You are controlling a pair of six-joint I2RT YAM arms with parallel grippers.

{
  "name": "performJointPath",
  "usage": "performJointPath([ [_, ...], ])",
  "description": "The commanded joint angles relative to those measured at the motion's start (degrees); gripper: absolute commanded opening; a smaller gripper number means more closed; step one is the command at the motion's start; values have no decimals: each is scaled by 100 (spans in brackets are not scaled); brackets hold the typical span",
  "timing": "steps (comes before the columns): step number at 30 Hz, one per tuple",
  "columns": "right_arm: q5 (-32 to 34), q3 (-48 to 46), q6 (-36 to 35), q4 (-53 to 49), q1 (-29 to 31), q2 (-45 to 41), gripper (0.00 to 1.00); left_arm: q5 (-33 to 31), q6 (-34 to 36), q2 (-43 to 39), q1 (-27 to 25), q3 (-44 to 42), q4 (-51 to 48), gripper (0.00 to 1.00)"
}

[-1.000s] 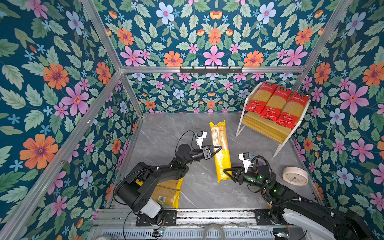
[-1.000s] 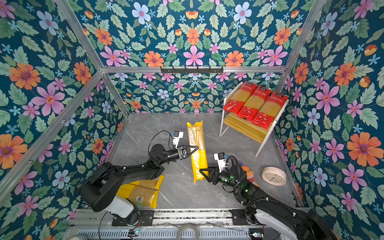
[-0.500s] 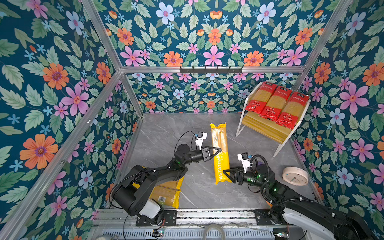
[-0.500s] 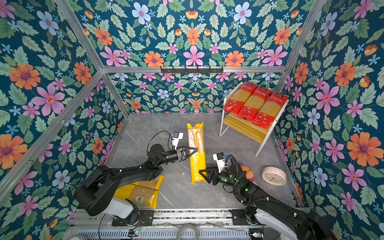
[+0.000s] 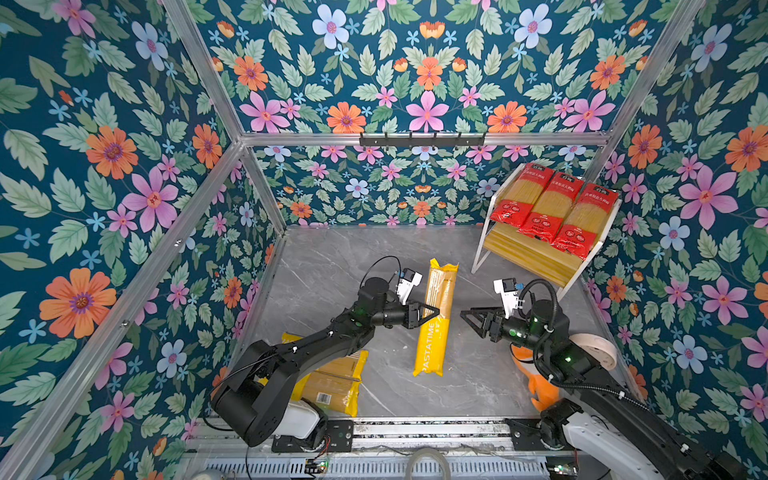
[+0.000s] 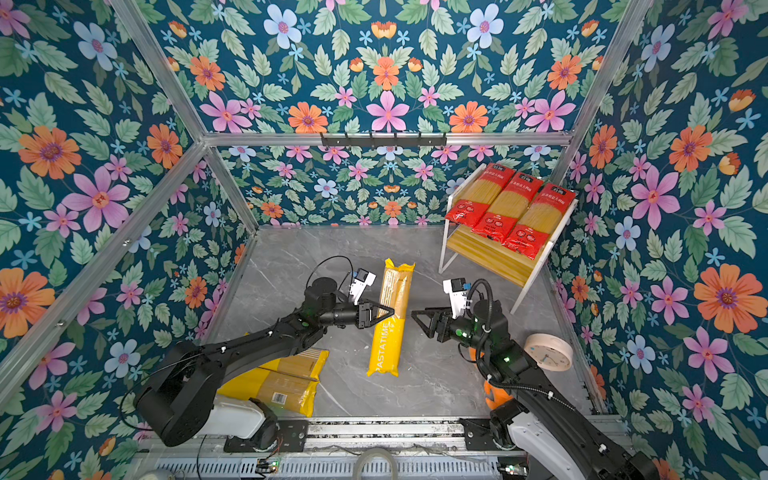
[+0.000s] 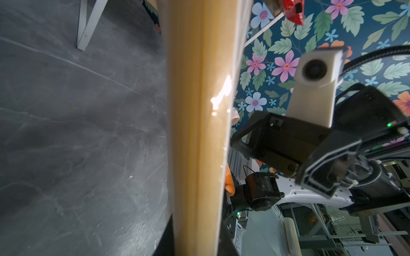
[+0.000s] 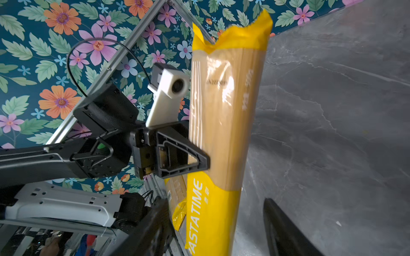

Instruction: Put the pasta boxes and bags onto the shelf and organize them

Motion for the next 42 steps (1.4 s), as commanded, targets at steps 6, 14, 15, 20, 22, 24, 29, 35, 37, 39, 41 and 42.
performJointPath([
  [6, -976, 188, 437, 834, 5, 840, 69, 455, 11, -81, -26, -112, 789, 17],
  [14, -654, -564, 718, 1334, 380, 717, 70, 56, -606, 79, -6, -177, 1615, 16],
  [15, -574, -731, 773, 1414, 438, 642, 70, 46, -846, 171, -6, -168, 1896, 16],
  [20, -78, -1303, 894, 1453, 974, 243, 72, 73, -1805, 654, -2, -12, 3068, 16],
  [22, 24, -1504, 986, 1490, 1069, 79, 72, 109, -2205, 847, -6, 46, 3596, 16],
  [24, 82, -1693, 1104, 1627, 1078, -44, 72, 114, -2542, 1012, -6, 109, 4058, 16],
  [29, 274, -1816, 1083, 1532, 1077, -306, 69, 34, -3362, 1401, -58, 259, 5061, 15],
  [35, 413, -1880, 1204, 2019, 1074, -418, 52, -38, -3593, 1699, -136, 463, 5279, 16],
  [37, 503, -1933, 1290, 2195, 1074, -426, 39, -65, -3635, 1778, -146, 511, 5254, 18],
  [39, 653, -2000, 1359, 2293, 1071, -467, 30, -133, -3660, 1832, -138, 527, 5178, 23],
  [41, 809, -2040, 1410, 2314, 1070, -536, 25, -234, -3629, 1880, -136, 565, 4967, 26],
  [42, 897, -2052, 1431, 2302, 1072, -585, 21, -286, -3624, 1908, -138, 597, 4882, 29],
])
